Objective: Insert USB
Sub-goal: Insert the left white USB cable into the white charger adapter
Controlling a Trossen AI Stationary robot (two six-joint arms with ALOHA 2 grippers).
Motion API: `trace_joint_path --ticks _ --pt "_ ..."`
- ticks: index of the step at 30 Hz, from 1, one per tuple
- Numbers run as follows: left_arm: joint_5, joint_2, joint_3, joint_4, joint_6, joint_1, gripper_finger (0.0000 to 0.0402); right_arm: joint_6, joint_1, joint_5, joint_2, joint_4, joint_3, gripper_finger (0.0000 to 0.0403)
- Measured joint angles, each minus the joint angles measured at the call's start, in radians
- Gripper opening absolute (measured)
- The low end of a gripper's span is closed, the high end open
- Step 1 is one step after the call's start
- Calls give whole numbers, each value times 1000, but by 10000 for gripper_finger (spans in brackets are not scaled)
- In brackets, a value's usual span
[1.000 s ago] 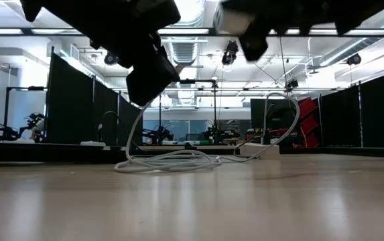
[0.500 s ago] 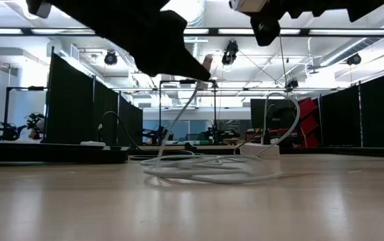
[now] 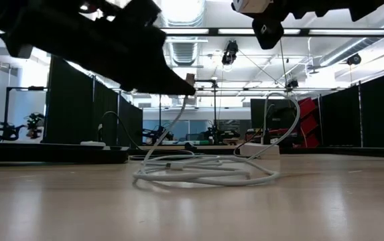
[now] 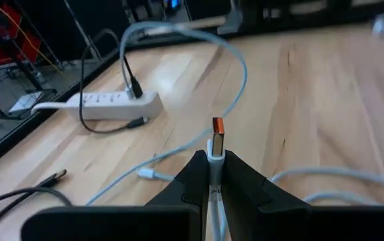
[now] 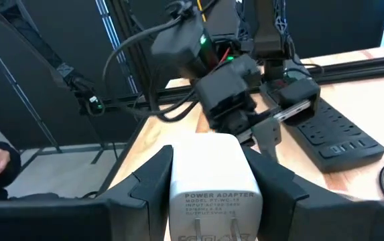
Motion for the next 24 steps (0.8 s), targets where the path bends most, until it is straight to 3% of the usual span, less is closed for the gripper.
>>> trace_joint_path --ticks 3,6,8,12,18,21,24 --pt "58 0 -26 104 8 1 17 -28 4 0 0 -3 0 141" --pt "190 -5 -27 124 -2 16 17 -132 14 0 14 -21 0 141" --pt "368 -12 -27 120 -51 50 17 -208 17 -2 38 -29 0 141" --pt "821 -18 -24 113 -205 166 17 -334 17 -20 100 -32 0 141" --pt "1244 -18 -8 -30 -338 330 17 -524 20 -35 151 -71 0 141" --pt "1359 -18 8 -43 -401 384 17 -595 19 -34 165 -101 1 141" --pt "1394 -18 40 -51 -441 409 17 -627 15 -36 184 -169 37 141"
